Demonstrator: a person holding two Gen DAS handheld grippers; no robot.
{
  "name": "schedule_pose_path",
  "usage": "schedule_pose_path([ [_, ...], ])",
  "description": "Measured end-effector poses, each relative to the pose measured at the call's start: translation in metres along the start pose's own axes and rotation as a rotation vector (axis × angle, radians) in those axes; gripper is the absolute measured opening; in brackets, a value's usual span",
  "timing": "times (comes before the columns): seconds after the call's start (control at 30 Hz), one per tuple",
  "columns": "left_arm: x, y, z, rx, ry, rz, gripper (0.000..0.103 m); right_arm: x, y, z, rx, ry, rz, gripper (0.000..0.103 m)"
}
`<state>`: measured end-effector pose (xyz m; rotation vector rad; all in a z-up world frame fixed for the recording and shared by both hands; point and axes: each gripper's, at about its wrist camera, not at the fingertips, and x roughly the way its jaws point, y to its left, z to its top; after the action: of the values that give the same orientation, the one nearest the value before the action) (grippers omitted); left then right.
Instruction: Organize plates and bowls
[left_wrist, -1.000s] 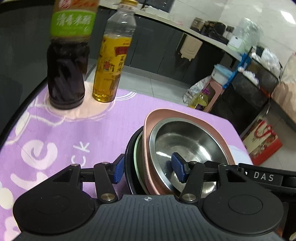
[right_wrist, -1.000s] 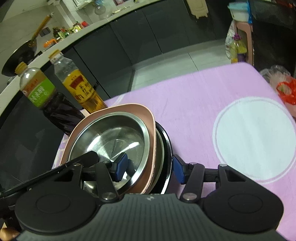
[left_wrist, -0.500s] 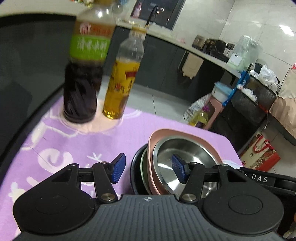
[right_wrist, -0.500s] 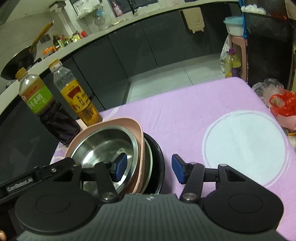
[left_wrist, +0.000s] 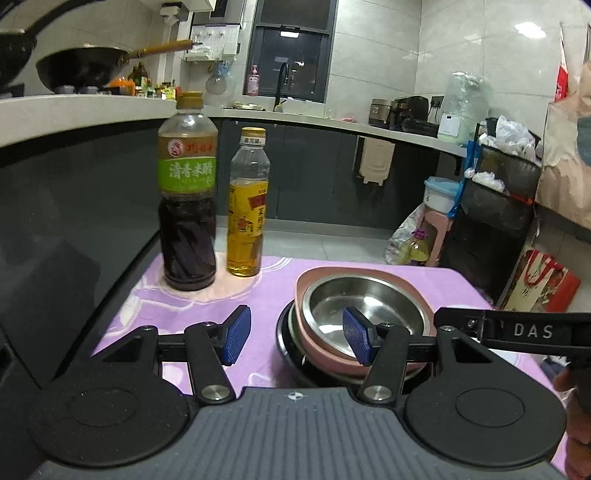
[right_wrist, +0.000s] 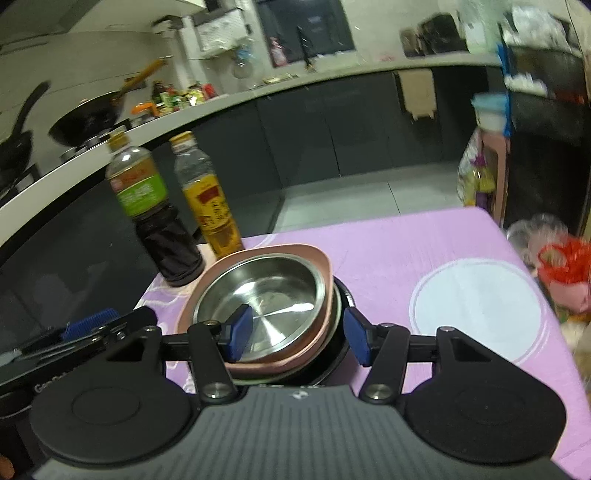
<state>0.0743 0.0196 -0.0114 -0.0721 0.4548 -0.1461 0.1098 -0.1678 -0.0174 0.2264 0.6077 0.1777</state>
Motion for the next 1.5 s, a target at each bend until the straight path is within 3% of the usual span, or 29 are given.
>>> schedule_pose_path([
  [0.67, -0.034, 0.006, -0.035, -0.077, 0.049, 0.073, 0.052, -0.035, 0.015, -0.040, -0.021, -0.040, -0.019, 0.051],
  [1.5, -0.069, -0.009, -0.052, -0.017, 0.034, 0.065, 0.052, -0.062, 0.038, -0.070, -0.080, -0.059, -0.036, 0.051],
])
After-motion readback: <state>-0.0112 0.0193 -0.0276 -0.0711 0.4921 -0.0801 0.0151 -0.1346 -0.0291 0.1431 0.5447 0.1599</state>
